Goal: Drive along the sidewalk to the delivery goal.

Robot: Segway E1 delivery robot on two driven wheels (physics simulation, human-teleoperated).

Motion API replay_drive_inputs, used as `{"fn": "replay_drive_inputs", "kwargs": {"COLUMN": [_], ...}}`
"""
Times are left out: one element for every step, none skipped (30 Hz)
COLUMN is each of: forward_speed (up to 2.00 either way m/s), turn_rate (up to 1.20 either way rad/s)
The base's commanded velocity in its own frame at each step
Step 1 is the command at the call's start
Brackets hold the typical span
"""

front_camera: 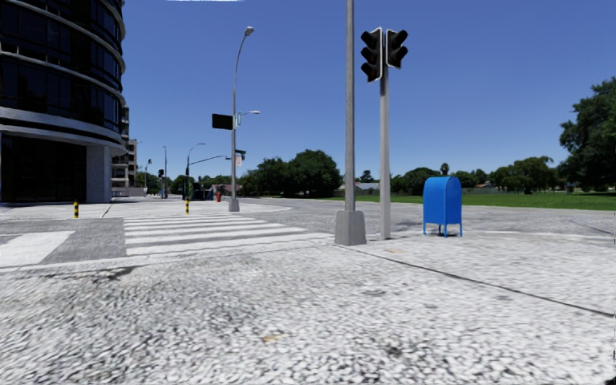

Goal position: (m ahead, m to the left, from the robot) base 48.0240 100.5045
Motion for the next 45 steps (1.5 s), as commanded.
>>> {"fn": "replay_drive_inputs", "kwargs": {"forward_speed": [2.0,2.0,2.0,2.0,2.0,2.0,2.0,2.0,2.0,2.0,2.0,2.0,2.0,2.0,2.0,2.0,2.0,2.0,2.0,2.0,2.0,2.0,2.0,2.0,2.0,2.0,2.0,2.0,2.0,2.0,2.0,2.0,2.0,2.0,2.0,2.0,2.0,2.0,2.0,2.0,2.0,2.0,2.0,2.0,2.0], "turn_rate": [0.39,0.39,0.39,0.39,0.39,0.39,0.39,0.39,0.41,0.43,0.44,0.44,0.45,0.45,0.47,0.48,0.48,0.5,0.5,0.51,0.51,0.51,0.51,0.51,0.51,0.51,0.51,0.51,0.51,0.51,0.51,0.51,0.51,0.51,0.51,0.51,0.51,0.51,0.51,0.51,0.51,0.51,0.51,0.51,0.51]}}
